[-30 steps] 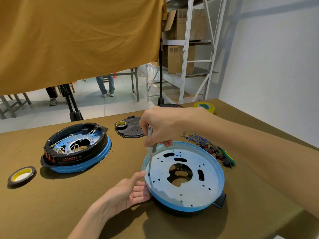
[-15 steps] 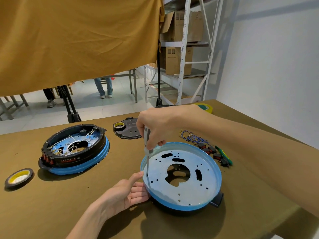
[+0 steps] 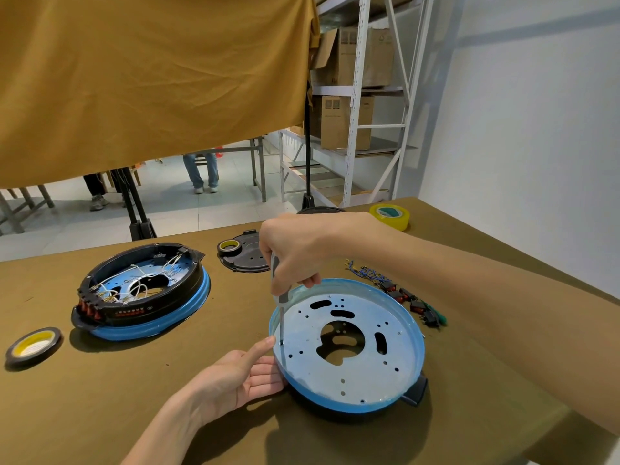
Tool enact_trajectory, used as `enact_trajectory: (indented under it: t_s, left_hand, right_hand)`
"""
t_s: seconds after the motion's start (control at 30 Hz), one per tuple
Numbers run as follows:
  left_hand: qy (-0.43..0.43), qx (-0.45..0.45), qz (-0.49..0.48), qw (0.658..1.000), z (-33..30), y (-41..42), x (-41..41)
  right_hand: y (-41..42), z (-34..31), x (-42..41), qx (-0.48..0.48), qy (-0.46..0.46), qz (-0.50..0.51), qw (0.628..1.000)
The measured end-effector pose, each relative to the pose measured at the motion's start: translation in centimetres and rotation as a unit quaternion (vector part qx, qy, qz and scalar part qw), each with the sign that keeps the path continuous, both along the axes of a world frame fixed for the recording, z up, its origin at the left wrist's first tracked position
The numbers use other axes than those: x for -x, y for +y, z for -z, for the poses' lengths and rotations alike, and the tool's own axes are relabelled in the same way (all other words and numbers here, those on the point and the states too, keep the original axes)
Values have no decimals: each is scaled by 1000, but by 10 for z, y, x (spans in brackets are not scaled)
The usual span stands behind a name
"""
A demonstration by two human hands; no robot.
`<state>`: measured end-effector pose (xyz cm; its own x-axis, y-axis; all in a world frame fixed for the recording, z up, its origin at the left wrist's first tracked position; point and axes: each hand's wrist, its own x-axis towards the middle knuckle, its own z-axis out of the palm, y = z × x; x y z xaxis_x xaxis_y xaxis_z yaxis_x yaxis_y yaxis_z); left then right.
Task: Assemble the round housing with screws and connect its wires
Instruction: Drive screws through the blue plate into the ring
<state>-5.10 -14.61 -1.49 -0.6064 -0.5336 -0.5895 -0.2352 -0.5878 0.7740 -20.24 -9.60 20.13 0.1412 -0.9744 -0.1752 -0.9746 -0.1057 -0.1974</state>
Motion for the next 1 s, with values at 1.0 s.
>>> enact_trajectory:
  t_s: [1.0]
  left_hand:
    - [3,-1,5,1000,7,-5,0]
  right_hand:
    - [-8,3,17,-11,-23,37,999]
